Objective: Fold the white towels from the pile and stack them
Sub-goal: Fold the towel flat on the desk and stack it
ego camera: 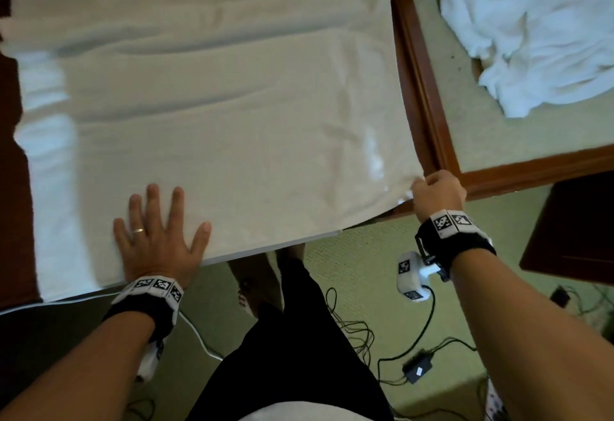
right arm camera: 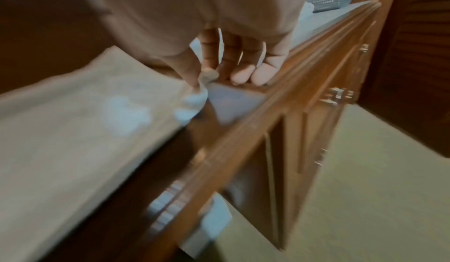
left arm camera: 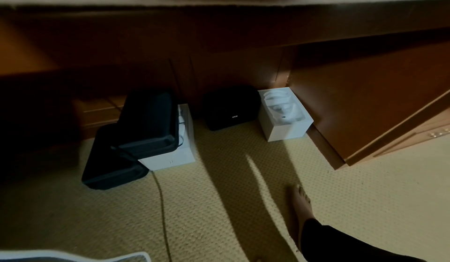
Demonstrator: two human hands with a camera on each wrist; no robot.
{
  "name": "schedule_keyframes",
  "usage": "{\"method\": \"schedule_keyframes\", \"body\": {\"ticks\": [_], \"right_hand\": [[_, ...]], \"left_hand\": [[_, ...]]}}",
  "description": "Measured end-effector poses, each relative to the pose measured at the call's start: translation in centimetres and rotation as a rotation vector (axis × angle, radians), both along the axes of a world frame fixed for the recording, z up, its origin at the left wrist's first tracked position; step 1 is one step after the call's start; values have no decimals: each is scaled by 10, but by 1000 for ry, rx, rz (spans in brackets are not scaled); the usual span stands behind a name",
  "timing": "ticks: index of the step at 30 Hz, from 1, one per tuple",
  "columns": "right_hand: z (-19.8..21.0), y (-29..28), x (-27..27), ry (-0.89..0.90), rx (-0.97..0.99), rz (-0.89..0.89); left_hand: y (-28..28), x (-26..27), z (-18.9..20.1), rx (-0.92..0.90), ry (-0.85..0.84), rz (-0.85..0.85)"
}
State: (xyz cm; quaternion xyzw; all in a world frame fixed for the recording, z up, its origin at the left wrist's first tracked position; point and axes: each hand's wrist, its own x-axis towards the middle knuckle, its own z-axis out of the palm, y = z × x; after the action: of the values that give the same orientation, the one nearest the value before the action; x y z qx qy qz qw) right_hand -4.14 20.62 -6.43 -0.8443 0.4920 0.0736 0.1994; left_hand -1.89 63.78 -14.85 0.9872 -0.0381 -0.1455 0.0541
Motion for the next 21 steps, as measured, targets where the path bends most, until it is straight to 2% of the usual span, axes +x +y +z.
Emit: {"method": "schedule_keyframes", "body": {"ticks": [1, 3, 6, 8, 10, 12, 14, 15, 18, 19, 21], "right_hand": [[12, 8, 10, -92, -11, 7], [35, 39, 37, -275, -30, 149], [54, 108, 78, -567, 68, 560], [52, 149, 92, -542, 249, 860], [39, 168, 92, -417, 352, 1039], [20, 158, 80, -447, 271, 1063], [-4, 124, 58, -443, 151, 939], [-14, 101, 44, -364, 91, 866], [-35, 35, -12, 108, -24, 793], [-38, 17, -30, 207, -51, 783], [-38, -3, -50, 295, -85, 687]], "left_hand": [[0, 0, 0, 7, 0, 3], [0, 1, -1, 10, -3, 8], [-1, 1, 0, -2, -5, 2], [-1, 1, 0, -4, -18, -1], [-1, 1, 0, -18, -38, 0], [-2, 2, 0, -25, -52, -5], [-2, 2, -2, -23, -61, -1], [-1, 1, -2, -17, -58, 2], [-1, 1, -3, -12, -55, 5], [-1, 1, -3, -18, -56, 3], [-1, 1, -2, -29, -61, 1]]}}
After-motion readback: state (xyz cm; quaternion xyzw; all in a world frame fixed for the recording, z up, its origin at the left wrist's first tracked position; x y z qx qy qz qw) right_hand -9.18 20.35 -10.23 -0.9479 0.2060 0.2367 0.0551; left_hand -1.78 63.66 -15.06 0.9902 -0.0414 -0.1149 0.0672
